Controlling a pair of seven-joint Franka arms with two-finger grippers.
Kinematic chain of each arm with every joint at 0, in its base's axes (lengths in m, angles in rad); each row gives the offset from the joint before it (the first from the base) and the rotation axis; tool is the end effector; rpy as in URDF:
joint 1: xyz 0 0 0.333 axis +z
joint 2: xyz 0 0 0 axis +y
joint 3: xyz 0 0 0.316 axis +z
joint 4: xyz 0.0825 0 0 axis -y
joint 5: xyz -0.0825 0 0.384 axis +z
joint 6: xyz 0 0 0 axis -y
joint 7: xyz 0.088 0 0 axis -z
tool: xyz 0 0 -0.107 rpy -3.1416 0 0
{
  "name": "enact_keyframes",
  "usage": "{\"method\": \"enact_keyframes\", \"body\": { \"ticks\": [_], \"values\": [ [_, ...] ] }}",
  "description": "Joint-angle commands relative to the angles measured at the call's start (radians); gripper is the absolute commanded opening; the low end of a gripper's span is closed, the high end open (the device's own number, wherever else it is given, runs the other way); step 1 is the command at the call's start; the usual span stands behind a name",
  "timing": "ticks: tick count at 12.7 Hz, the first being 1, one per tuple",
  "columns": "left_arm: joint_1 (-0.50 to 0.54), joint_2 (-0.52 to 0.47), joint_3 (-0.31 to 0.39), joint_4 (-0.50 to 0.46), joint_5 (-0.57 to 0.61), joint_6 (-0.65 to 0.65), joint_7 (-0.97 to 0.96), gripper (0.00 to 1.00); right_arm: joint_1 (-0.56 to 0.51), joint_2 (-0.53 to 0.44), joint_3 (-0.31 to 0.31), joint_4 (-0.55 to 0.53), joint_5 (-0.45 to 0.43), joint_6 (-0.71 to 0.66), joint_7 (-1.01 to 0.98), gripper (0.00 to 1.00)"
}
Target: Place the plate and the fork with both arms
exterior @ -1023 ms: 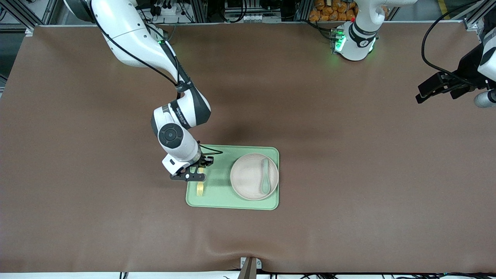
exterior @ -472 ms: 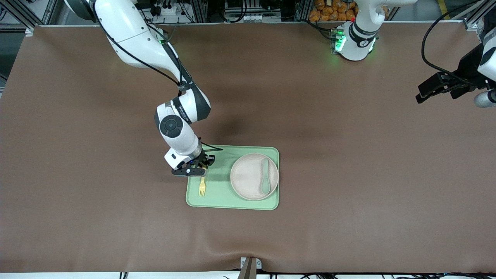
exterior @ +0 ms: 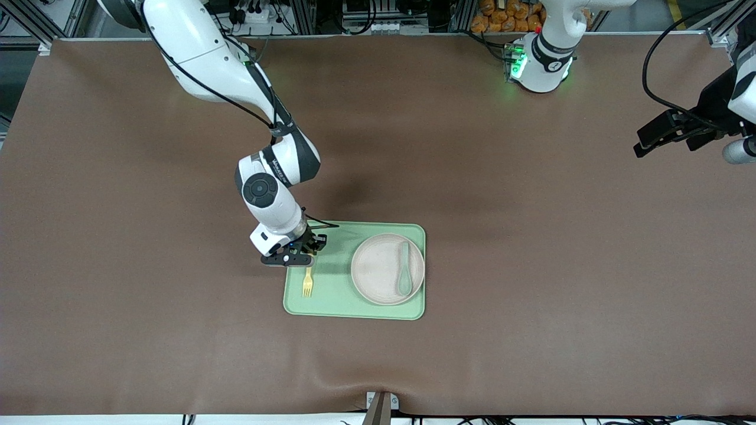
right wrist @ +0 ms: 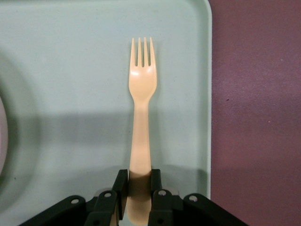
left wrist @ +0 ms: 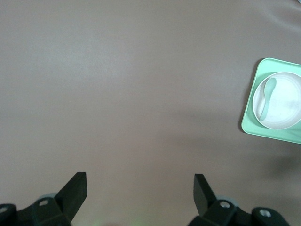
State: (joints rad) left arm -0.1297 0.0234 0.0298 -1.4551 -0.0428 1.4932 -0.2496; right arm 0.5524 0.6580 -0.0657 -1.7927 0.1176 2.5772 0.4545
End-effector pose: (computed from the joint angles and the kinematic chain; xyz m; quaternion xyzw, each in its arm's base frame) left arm 0.5509 -0.0603 0.6589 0.9971 0.0729 0.0036 0.0219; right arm 0.5894 0.3137 0.1950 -0.9975 0.0234 -0.0507 0.0426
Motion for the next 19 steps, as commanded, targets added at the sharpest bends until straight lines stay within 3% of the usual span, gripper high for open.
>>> {"method": "enact_keyframes", "body": {
  "ticks": [1, 2, 3, 4, 6, 14, 19],
  "values": [
    [0.002, -0.023, -0.005, -0.016, 0.009, -0.008, 0.004, 1.00, -0.006, -0.032, 0.006, -0.042, 0.010, 0.001, -0.005, 0.00],
    [0.002, -0.023, -0.005, -0.016, 0.009, -0.008, 0.004, 1.00, -0.006, -0.032, 0.006, -0.042, 0.010, -0.003, -0.005, 0.00],
    [0.002, -0.023, -0.005, -0.016, 0.009, -0.008, 0.004, 1.00, -0.008, -0.029, 0.006, -0.042, 0.010, -0.012, -0.005, 0.13],
    [0.002, -0.023, -0.005, -0.016, 0.009, -0.008, 0.004, 1.00, -0.006, -0.031, 0.006, -0.042, 0.010, -0.020, -0.005, 0.37],
    [0.004, -0.025, -0.013, -0.016, 0.009, -0.008, 0.004, 1.00, -0.005, -0.032, 0.006, -0.040, 0.008, -0.029, -0.002, 1.00],
    [0.004, -0.023, -0.013, -0.016, 0.009, -0.008, 0.003, 1.00, -0.029, -0.072, 0.000, 0.022, 0.007, -0.176, -0.057, 1.00],
    [0.004, -0.023, -0.013, -0.016, 0.009, -0.008, 0.003, 1.00, -0.161, -0.174, 0.000, 0.036, 0.008, -0.339, -0.232, 1.00]
  ]
}}
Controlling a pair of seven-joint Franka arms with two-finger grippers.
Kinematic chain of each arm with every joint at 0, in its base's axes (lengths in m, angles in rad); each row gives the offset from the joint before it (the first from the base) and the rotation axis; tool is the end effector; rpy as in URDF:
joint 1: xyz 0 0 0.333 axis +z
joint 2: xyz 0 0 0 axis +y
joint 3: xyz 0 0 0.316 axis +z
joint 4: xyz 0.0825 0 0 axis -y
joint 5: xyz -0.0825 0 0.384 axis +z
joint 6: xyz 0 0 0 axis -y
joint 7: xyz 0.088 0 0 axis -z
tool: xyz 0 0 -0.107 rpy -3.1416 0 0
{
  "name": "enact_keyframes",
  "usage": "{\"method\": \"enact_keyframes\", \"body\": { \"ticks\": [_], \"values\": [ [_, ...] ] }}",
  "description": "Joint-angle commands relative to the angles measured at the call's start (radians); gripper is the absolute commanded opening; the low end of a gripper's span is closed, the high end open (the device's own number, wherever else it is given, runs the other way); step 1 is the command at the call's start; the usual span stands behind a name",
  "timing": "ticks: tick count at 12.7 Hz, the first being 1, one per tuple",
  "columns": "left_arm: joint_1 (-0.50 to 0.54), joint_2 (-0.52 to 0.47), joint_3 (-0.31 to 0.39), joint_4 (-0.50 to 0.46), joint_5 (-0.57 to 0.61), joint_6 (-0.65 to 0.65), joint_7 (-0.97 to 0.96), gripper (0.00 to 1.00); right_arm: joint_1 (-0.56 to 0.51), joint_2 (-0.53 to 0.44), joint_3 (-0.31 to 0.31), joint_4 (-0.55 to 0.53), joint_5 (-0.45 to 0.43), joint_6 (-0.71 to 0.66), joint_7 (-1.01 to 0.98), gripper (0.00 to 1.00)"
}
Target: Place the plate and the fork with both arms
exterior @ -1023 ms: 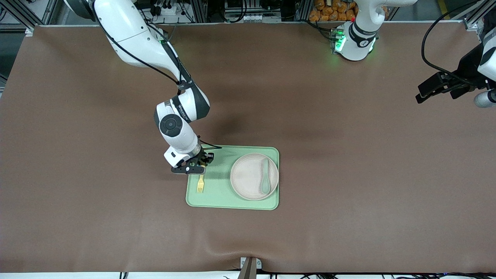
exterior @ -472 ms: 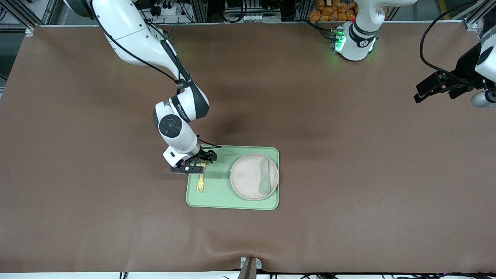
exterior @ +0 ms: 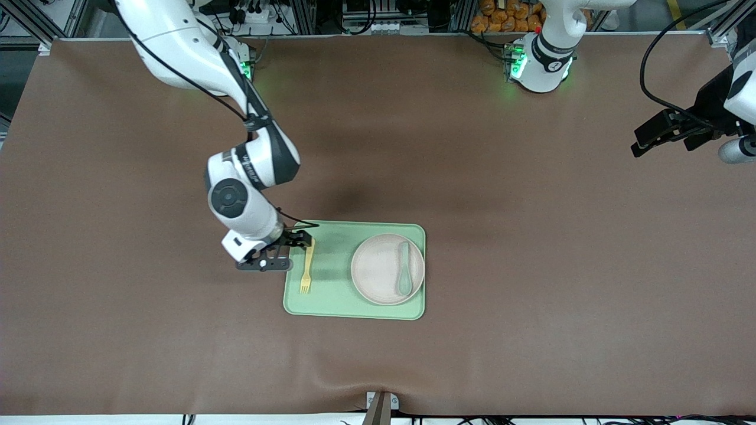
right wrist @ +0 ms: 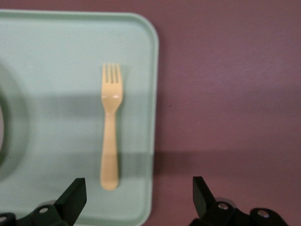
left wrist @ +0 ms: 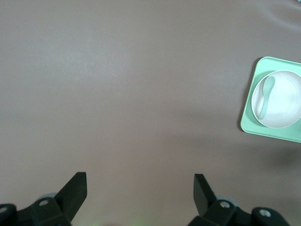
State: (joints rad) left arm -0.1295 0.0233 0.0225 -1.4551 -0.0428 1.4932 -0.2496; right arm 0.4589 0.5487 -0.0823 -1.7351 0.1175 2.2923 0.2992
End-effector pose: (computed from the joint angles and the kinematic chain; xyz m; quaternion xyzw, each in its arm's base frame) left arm 0.5504 -0.0642 0.6590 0.9973 0.0694 0.0035 0.0220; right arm 0.6190 0.2531 0.2656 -0.9997 -0.0063 0.0022 0.0235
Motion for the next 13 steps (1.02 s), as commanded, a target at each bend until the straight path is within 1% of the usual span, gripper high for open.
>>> {"method": "enact_keyframes", "body": {
  "ticks": [1, 6, 7, 10, 11, 12, 13],
  "values": [
    [0.004, -0.023, -0.006, -0.016, 0.009, -0.008, 0.003, 1.00, -0.097, -0.107, 0.016, -0.020, 0.008, -0.120, -0.109, 1.00],
    [0.004, -0.023, -0.007, -0.016, 0.009, -0.008, 0.003, 1.00, -0.279, -0.312, 0.018, -0.021, 0.008, -0.341, -0.342, 1.00],
    [0.004, -0.023, -0.006, -0.016, 0.009, -0.008, 0.003, 1.00, -0.322, -0.357, 0.018, -0.020, 0.008, -0.381, -0.371, 1.00],
    [0.005, -0.025, -0.006, -0.014, 0.011, -0.008, 0.003, 1.00, -0.388, -0.488, 0.021, -0.015, -0.004, -0.528, -0.376, 1.00],
    [0.007, -0.025, -0.006, -0.014, 0.011, -0.008, 0.003, 1.00, -0.397, -0.515, 0.021, -0.011, -0.009, -0.572, -0.376, 1.00],
    [0.010, -0.025, -0.006, -0.014, 0.011, -0.008, 0.004, 1.00, -0.402, -0.524, 0.019, 0.015, -0.034, -0.621, -0.376, 1.00],
    [0.013, -0.026, -0.007, -0.014, 0.009, -0.008, 0.006, 1.00, -0.407, -0.526, 0.022, 0.076, -0.067, -0.684, -0.374, 1.00]
  ]
}}
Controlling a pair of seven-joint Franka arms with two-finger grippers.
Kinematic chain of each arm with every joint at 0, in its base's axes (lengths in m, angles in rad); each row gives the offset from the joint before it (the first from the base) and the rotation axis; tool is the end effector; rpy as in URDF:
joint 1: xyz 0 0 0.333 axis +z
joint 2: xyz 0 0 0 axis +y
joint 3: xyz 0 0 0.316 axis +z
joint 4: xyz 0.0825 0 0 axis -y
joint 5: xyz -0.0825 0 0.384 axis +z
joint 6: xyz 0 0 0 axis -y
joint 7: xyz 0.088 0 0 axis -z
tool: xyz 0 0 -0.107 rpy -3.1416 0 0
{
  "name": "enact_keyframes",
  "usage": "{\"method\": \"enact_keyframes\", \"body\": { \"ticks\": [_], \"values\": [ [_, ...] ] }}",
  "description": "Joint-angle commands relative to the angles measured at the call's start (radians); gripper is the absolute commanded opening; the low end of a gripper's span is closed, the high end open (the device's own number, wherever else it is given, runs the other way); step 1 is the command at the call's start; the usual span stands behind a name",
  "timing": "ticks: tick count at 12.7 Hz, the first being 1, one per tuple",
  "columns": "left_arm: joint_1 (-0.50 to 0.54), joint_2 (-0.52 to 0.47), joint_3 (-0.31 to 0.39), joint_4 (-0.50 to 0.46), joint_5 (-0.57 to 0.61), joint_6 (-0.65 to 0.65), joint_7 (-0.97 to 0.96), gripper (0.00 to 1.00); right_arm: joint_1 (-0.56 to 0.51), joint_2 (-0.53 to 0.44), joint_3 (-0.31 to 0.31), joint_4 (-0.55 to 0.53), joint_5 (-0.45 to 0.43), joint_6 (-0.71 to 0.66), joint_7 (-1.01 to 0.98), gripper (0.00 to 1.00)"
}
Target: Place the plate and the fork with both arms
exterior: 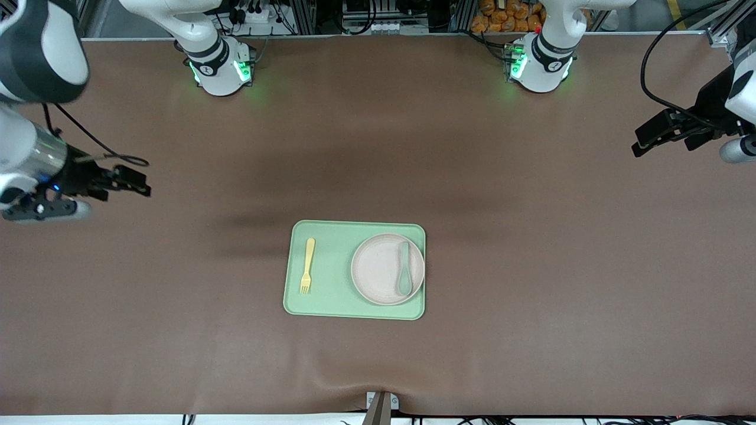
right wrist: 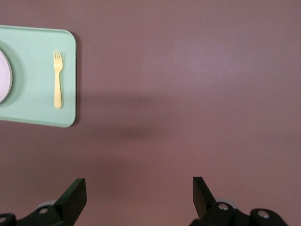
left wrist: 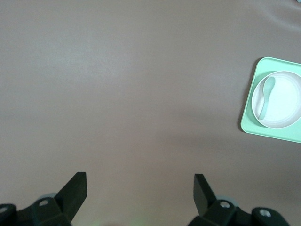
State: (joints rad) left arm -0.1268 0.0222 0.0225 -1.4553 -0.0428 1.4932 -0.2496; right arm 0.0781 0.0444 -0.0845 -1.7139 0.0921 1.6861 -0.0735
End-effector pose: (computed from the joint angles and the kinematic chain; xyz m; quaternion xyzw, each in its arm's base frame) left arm 0.5503 -0.0627 0.6595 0.9972 0.0707 0.0040 0.0221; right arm 0.5692 0.0060 0.5419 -0.9980 -0.0265 0.0342 0.0450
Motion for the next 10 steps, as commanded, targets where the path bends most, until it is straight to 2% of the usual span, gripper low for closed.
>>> {"method": "enact_keyframes", "body": {
  "ticks": [1, 3, 5, 10],
  "values": [
    [0.010, -0.025, -0.007, -0.014, 0.011, -0.008, 0.004, 1.00, -0.027, -0.018, 0.028, 0.118, -0.055, -0.145, 0.000, 1.00],
    [0.010, -0.025, -0.009, -0.014, 0.015, -0.008, 0.003, 1.00, -0.029, -0.020, 0.035, 0.180, -0.077, -0.221, 0.000, 1.00],
    [0.010, -0.025, -0.009, -0.013, 0.017, -0.010, 0.000, 1.00, -0.046, -0.018, 0.072, 0.241, -0.112, -0.262, 0.001, 1.00],
    [0.010, -0.024, -0.004, 0.013, 0.052, -0.031, 0.001, 1.00, -0.049, -0.014, 0.069, 0.255, -0.106, -0.266, 0.089, 1.00]
  ]
}}
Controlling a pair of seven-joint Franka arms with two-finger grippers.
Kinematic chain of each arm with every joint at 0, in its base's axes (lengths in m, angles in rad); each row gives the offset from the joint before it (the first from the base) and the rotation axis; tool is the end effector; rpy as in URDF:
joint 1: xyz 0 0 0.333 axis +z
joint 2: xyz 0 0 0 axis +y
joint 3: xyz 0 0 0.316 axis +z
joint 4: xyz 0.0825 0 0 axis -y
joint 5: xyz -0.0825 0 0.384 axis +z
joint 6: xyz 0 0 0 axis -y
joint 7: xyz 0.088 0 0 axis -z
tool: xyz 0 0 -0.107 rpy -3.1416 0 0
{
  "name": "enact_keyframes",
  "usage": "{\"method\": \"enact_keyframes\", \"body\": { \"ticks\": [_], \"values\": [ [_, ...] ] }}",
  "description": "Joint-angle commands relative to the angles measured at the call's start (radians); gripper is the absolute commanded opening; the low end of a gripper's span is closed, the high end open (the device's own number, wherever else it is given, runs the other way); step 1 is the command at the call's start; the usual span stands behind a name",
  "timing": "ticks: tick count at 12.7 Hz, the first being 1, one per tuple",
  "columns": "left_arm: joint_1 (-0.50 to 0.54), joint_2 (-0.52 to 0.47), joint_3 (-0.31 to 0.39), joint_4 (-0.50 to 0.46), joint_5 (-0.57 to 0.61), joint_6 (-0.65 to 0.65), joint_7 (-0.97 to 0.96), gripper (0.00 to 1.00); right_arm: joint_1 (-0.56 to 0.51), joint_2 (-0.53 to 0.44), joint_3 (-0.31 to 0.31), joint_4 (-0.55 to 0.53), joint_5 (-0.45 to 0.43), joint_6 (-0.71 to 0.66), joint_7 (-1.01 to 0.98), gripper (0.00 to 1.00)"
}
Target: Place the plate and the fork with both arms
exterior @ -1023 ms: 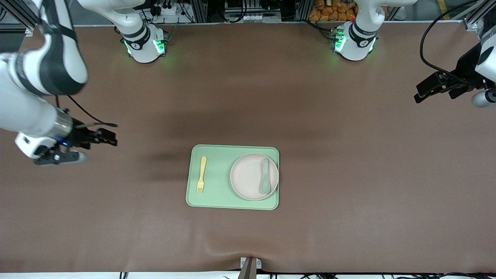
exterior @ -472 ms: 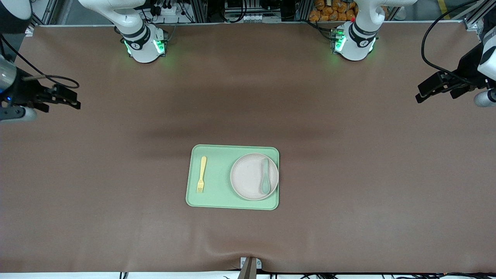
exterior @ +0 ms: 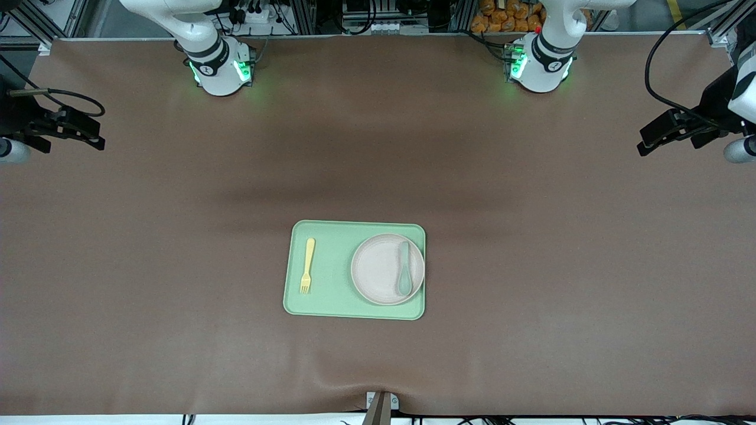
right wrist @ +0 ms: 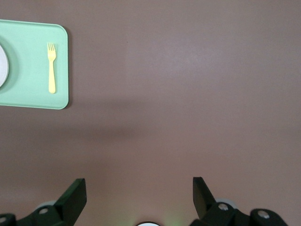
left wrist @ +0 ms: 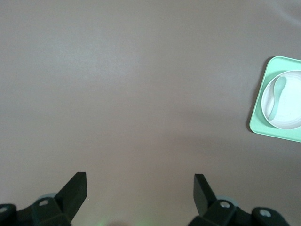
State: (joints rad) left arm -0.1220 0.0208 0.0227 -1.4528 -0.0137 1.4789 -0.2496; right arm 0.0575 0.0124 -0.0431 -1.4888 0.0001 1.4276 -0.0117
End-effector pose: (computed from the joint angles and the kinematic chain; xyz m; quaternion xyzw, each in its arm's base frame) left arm 0.5489 -0.0564 0.6601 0.9972 0.0744 0.0015 0.0069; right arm 0.5436 0.0080 0.6438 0.9992 0.0130 -0.0368 0.0003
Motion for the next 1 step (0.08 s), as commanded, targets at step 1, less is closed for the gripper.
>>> {"method": "enact_keyframes", "body": {
  "ticks": [1],
  "values": [
    [0.004, -0.022, -0.006, 0.012, 0.023, -0.029, 0.000, 1.00, -0.030, 0.014, 0.028, 0.030, -0.011, -0.009, 0.035, 1.00]
  ]
}}
